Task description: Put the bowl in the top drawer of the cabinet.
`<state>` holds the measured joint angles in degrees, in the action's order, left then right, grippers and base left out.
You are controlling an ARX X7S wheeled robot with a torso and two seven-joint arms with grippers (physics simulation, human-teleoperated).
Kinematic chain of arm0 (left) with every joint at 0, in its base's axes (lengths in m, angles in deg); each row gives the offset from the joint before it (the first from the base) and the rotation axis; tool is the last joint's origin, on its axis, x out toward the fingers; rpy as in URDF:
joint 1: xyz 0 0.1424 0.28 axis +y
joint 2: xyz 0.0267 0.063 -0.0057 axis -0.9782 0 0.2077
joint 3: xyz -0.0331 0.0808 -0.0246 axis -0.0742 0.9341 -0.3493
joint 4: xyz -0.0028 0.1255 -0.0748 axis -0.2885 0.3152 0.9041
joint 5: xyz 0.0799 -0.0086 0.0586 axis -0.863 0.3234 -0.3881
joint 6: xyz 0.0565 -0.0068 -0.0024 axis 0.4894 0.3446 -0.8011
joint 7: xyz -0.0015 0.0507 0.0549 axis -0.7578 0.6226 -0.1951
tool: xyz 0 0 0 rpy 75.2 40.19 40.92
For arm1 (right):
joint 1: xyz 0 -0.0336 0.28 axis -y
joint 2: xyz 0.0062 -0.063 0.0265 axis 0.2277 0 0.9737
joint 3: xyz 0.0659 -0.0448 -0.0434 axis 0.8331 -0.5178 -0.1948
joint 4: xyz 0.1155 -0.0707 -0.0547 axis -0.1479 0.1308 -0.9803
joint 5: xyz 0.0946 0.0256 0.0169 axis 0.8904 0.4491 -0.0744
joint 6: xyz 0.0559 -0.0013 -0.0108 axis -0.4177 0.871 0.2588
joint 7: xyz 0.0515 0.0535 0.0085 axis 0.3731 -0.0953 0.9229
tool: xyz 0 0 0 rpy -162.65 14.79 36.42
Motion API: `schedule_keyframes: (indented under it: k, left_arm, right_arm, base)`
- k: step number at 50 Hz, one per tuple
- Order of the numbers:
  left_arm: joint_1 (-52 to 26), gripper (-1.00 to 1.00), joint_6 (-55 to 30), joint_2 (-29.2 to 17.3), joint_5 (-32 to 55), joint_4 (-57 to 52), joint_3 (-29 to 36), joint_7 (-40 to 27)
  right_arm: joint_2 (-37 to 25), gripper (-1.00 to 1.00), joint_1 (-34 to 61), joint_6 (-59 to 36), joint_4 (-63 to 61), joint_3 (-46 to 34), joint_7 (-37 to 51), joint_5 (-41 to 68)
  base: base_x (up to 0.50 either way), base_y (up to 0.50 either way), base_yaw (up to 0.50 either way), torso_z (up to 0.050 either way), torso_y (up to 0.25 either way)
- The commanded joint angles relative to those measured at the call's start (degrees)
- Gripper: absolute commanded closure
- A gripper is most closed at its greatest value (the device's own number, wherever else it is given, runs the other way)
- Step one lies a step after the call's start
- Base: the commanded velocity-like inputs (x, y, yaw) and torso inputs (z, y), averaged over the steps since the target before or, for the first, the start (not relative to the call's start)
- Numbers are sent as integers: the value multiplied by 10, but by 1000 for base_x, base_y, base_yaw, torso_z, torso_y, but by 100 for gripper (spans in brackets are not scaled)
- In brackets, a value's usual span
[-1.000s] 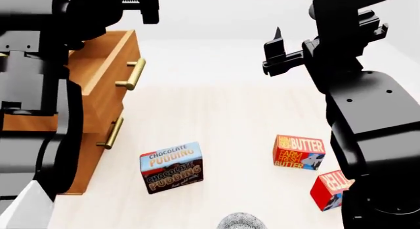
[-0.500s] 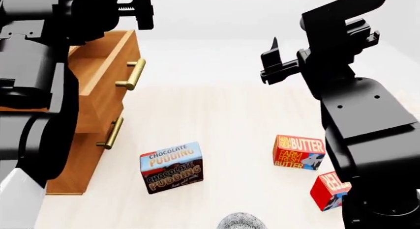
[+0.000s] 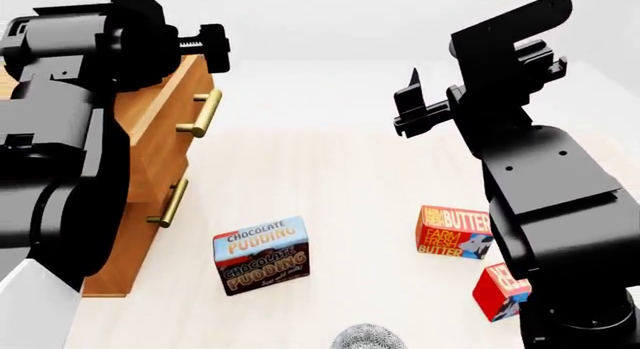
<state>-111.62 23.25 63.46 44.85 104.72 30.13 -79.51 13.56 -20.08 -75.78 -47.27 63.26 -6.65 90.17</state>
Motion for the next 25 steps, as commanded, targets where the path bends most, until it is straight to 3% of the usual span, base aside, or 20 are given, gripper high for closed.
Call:
schedule_keyframes:
  k: [1, 25]
  left_arm:
    - [15, -100, 3, 3, -24, 4, -32, -5]
    - [49, -100, 3, 13, -36, 4, -51, -16]
  right_arm:
    - [-4, -100, -7, 4, 3, 0, -2, 3]
    - [-12, -100, -20, 19, 14, -4, -6, 9]
  base:
    - [0, 0, 0, 0, 0]
    - [0, 0, 0, 0, 0]
